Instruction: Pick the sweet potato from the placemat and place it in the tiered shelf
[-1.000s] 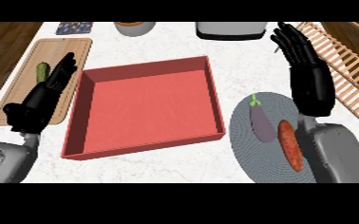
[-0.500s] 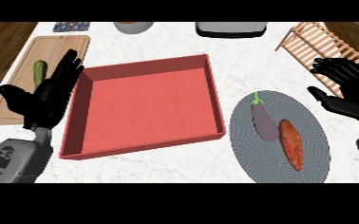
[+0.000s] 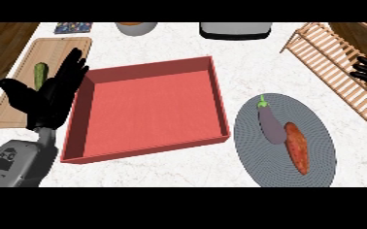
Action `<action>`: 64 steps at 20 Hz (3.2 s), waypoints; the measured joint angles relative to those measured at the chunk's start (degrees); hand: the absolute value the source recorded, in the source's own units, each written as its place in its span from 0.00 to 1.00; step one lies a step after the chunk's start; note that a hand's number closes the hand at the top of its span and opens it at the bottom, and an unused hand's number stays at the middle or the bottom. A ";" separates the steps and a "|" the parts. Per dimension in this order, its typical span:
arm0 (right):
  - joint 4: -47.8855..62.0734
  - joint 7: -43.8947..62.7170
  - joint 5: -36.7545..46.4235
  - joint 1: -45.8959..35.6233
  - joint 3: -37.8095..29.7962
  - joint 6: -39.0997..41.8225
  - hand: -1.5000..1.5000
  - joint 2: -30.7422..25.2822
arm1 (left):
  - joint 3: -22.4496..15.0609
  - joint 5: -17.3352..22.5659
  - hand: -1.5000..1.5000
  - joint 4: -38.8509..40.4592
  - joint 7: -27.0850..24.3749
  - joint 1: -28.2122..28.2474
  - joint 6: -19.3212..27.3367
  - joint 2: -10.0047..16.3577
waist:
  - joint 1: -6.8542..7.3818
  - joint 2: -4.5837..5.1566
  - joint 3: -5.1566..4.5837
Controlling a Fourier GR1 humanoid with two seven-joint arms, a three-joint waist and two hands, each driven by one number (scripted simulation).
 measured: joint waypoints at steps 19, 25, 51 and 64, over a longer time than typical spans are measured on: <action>-31.26 15.71 41.25 2.31 18.37 -10.44 0.00 -5.71 | 1.71 -1.47 0.50 -0.57 1.53 0.10 -1.07 -1.14 | -0.35 -0.17 -0.08; -34.66 21.64 49.75 4.21 22.05 -10.14 0.00 -3.90 | 2.38 -2.71 0.50 -1.02 1.98 0.35 -1.40 -2.31 | -0.32 -0.13 -0.07; -31.79 16.76 75.05 12.36 19.79 -9.08 0.00 9.17 | 8.60 -9.90 0.50 -2.04 5.39 0.02 -6.57 -8.46 | -0.32 -0.07 -0.05; -18.28 10.19 83.46 9.51 18.89 -13.17 0.00 16.66 | 11.20 -12.10 0.50 -3.21 5.75 0.81 -9.03 -10.51 | -0.17 -0.06 -0.04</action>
